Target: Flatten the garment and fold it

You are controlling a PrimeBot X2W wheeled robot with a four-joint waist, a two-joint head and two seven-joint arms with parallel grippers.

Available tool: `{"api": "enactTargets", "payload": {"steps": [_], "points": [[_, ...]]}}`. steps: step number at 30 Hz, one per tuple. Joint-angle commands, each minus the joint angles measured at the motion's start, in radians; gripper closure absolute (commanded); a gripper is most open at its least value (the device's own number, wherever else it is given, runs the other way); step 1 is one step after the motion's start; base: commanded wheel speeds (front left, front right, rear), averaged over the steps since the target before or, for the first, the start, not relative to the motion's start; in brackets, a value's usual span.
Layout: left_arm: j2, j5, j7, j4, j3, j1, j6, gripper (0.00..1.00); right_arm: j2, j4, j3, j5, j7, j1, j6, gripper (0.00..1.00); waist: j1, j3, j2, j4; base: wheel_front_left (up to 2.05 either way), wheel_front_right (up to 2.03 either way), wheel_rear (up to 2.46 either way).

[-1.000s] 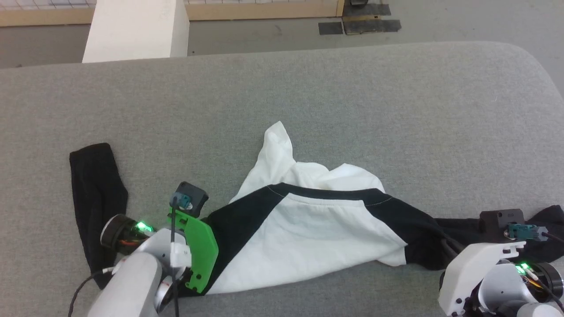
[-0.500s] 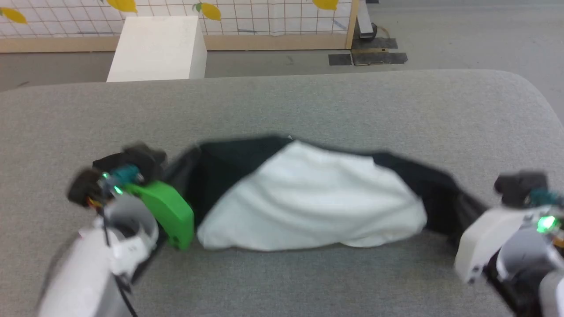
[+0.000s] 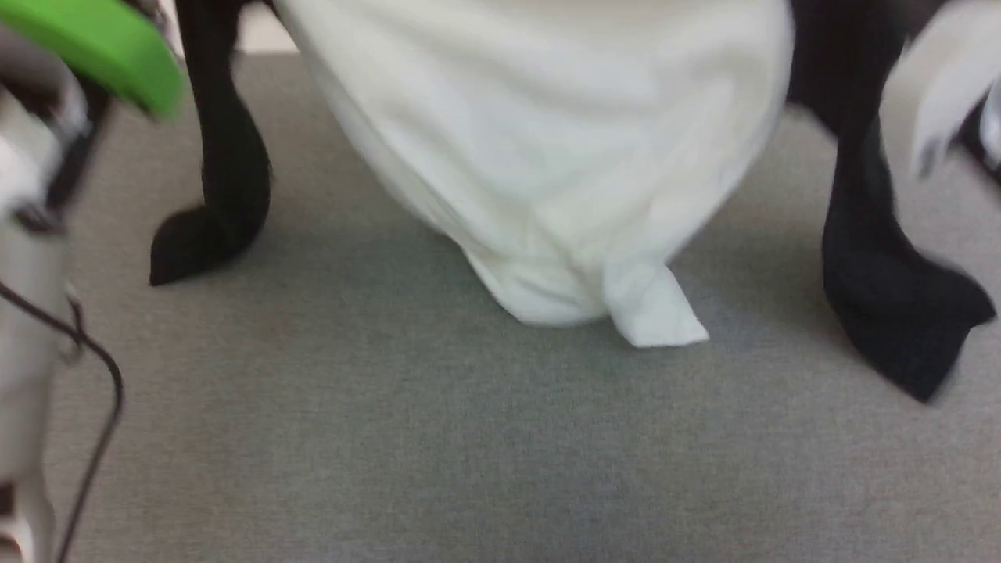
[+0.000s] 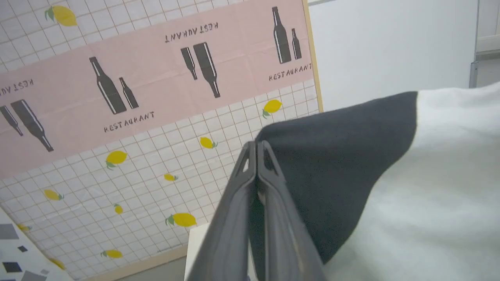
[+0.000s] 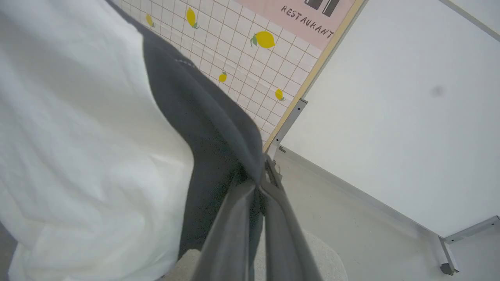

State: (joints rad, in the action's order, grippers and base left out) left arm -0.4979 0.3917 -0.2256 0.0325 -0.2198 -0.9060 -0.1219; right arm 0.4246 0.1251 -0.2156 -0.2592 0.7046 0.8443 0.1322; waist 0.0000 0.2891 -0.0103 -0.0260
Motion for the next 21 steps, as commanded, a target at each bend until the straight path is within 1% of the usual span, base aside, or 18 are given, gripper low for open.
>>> {"api": "enactTargets", "payload": {"steps": [1, 4, 9, 13, 16, 18, 21], "points": [[-0.007, -0.02, 0.015, 0.018, 0.012, -0.067, 0.009, 1.0, 0.009, -0.03, -0.012, 0.008, -0.007, 0.072, -0.002, 1.0, 0.0, 0.178, 0.0103, -0.032, 0.0, 0.0, 0.0], [-0.015, -0.054, 0.046, 0.064, 0.033, -0.198, 0.029, 1.0, 0.016, -0.107, -0.043, 0.029, -0.023, 0.239, -0.002, 1.0, 0.0, 0.25, 0.0103, -0.037, 0.0, 0.0, 0.0], [-0.03, -0.107, 0.117, 0.135, 0.083, -0.395, 0.093, 1.0, -0.012, -0.226, -0.053, 0.089, -0.082, 0.494, -0.002, 1.0, 0.0, 0.35, 0.0103, -0.054, 0.0, 0.0, 0.0], [-0.032, -0.143, 0.194, 0.159, 0.118, -0.52, 0.152, 1.0, -0.041, -0.307, -0.034, 0.155, -0.136, 0.656, -0.002, 1.0, 0.0, 0.404, 0.0103, -0.062, 0.0, 0.0, 0.0], [-0.032, -0.158, 0.263, 0.174, 0.146, -0.596, 0.189, 1.0, -0.068, -0.362, -0.006, 0.211, -0.204, 0.766, -0.002, 1.0, 0.0, 0.428, 0.0103, -0.066, 0.0, 0.0, 0.0], [-0.033, -0.163, 0.304, 0.182, 0.158, -0.634, 0.203, 1.0, -0.085, -0.387, 0.011, 0.252, -0.258, 0.826, -0.002, 1.0, 0.0, 0.436, 0.0103, -0.067, 0.0, 0.0, 0.0], [-0.027, -0.156, 0.335, 0.207, 0.157, -0.659, 0.199, 1.0, -0.11, -0.435, 0.021, 0.283, -0.324, 0.879, -0.002, 1.0, 0.0, 0.437, 0.0103, -0.06, 0.0, 0.0, 0.0]]}}
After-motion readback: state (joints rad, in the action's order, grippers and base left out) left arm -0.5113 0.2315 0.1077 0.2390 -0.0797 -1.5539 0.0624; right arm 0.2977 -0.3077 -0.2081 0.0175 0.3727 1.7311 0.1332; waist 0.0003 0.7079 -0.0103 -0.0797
